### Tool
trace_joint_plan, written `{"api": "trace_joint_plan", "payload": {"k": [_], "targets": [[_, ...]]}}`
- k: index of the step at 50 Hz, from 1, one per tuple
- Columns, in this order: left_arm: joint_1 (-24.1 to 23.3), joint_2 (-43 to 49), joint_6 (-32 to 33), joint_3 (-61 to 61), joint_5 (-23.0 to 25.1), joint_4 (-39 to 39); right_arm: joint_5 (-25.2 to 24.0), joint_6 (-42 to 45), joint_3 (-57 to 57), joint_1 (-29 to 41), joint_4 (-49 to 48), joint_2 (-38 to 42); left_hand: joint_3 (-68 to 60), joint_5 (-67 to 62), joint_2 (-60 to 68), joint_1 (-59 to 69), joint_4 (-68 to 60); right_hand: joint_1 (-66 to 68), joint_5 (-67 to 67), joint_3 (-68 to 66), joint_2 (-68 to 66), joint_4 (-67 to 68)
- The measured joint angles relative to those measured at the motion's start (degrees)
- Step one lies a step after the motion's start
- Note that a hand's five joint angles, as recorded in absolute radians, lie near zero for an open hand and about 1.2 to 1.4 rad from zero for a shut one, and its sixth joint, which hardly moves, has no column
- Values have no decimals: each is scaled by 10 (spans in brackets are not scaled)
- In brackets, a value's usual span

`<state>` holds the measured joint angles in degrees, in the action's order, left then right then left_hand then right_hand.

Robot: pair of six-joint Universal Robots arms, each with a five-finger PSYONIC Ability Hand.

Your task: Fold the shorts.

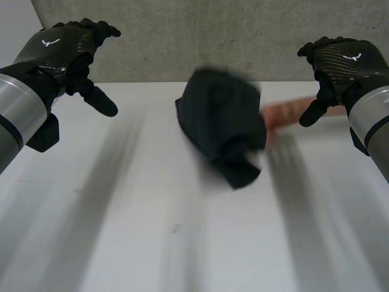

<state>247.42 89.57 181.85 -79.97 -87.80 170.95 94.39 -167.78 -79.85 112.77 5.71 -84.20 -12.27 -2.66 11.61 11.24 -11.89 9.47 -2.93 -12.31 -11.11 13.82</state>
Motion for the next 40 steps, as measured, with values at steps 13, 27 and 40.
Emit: {"api": "trace_joint_plan", "payload": {"k": [13, 27, 40], "targets": [[0, 3, 0, 0, 0, 0, 0, 0, -3, 1, 0, 1, 0, 0, 0, 0, 0, 0, 0, 0, 0, 0], [-11, 30, -7, -6, -2, 0, -19, 8, -9, 6, -8, 15, 0, 0, 0, 0, 0, 0, 0, 0, 0, 0], [-73, 120, -10, -29, -42, 53, -144, 44, -4, 5, -21, 135, 0, 0, 0, 0, 0, 0, 0, 0, 0, 0]]}}
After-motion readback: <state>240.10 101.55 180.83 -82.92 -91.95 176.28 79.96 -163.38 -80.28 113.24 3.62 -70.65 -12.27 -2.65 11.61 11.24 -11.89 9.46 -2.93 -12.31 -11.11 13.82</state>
